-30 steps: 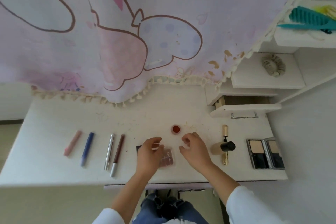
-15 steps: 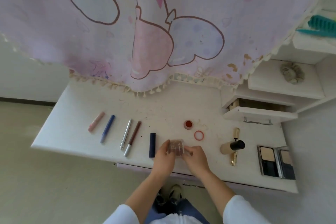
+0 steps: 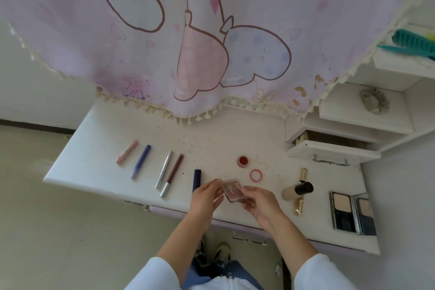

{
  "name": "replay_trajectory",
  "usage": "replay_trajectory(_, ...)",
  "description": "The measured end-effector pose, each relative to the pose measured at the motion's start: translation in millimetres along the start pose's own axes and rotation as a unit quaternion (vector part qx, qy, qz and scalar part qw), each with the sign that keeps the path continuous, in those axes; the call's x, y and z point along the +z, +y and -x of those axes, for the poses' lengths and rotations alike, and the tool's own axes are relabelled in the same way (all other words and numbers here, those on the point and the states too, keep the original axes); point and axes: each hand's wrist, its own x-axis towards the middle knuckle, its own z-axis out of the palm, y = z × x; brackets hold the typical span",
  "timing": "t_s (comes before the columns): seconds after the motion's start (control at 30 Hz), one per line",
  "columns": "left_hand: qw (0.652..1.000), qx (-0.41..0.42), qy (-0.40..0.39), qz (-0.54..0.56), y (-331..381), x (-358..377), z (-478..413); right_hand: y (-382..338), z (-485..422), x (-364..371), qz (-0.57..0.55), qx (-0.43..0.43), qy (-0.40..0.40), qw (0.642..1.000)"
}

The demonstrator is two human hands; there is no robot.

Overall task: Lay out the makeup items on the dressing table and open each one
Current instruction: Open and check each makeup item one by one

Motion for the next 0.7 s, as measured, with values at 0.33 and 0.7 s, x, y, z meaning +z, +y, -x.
replay_trajectory(0.33, 0.995, -0.007, -0.088, 0.041, 5.5, 7.5, 3.6, -13.5, 11.1, -2.7, -0.012, -0.001, -0.019, 1.000)
replay_trajectory(0.7, 0.991, -0.001, -0.127, 0.035, 6.3, 14.3, 1.6, -23.8, 19.4, 0.7, 0.033, 0.005, -0.057, 0.998)
